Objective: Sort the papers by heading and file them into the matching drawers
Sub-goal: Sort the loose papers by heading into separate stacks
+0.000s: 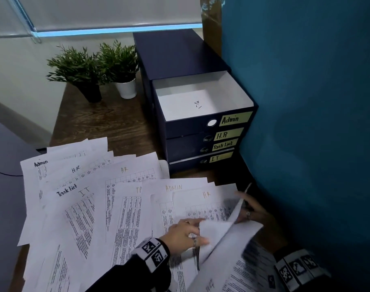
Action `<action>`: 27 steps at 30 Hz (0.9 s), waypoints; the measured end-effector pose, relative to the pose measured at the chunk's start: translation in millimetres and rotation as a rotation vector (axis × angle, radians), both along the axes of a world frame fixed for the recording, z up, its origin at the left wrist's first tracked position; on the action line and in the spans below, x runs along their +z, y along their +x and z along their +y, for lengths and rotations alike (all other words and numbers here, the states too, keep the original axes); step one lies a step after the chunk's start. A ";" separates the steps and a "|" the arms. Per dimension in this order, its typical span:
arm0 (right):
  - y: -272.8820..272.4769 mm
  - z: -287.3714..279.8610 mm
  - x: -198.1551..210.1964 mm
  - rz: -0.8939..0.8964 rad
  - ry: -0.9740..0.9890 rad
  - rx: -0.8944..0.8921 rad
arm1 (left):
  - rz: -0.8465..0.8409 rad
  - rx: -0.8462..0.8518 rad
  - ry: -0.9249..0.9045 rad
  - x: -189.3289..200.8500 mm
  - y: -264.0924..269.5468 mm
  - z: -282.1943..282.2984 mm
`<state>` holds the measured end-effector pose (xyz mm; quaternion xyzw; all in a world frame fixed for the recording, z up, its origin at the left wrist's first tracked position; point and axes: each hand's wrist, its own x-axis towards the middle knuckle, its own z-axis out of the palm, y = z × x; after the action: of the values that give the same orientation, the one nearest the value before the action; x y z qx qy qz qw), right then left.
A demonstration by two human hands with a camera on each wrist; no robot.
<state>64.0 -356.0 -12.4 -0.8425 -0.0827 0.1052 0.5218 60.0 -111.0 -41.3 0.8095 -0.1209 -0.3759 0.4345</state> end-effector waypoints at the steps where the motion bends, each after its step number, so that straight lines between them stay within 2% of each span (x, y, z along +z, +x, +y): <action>1: -0.6 1.6 5.5 -0.075 -0.178 0.060 | -0.010 0.112 -0.051 0.0 -0.4 -0.9; 3: 3.3 -2.3 -4.2 -0.116 -0.425 0.105 | -0.052 0.438 -0.077 -1.4 -0.8 -4.1; 5: 7.4 -7.7 -14.5 -0.141 -0.498 0.092 | -0.113 0.784 -0.014 -4.7 0.0 -5.9; 7: 12.6 -11.7 -19.8 -0.201 -0.584 0.045 | -0.091 0.977 -0.014 -2.7 -1.3 -7.8; 9: 15.4 -17.4 -29.7 -0.160 -0.585 0.012 | 0.005 0.957 -0.070 -0.3 -2.6 -11.3; 10: 16.9 -20.0 -33.0 -0.093 -0.568 0.003 | 0.033 0.877 -0.098 -0.2 -2.9 -14.5; 14: 14.9 -21.1 -35.8 -0.020 -0.524 -0.089 | -0.021 0.435 -0.083 0.4 -5.7 -18.7; 17: 12.2 -14.9 -27.8 0.035 -0.438 -0.212 | 0.043 0.291 -0.017 0.6 -8.1 -14.3; 18: 12.5 -15.1 -31.3 0.028 -0.441 -0.196 | 0.018 0.261 -0.002 -0.6 -7.3 -12.3; 20: 12.9 -13.7 -36.7 0.064 -0.483 -0.137 | -0.065 0.412 0.060 -5.1 -4.5 -7.3; 22: 11.9 -10.7 -38.6 0.122 -0.473 -0.159 | -0.144 0.732 0.174 -4.4 -2.5 2.3; 23: 13.1 -10.8 -42.0 0.083 -0.484 -0.163 | -0.171 0.859 0.227 -5.9 -2.1 10.0; 25: 14.4 -7.1 -43.7 0.017 -0.466 -0.252 | -0.183 0.997 0.308 -12.1 -2.5 27.4; 27: 15.7 -2.5 -43.1 -0.020 -0.514 -0.297 | -0.151 1.068 0.247 -16.7 -1.9 41.1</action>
<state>79.7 -358.5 -55.5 -0.9508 0.0659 0.0370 0.3004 58.1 -69.9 -58.1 0.8279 0.3208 -0.0557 0.4567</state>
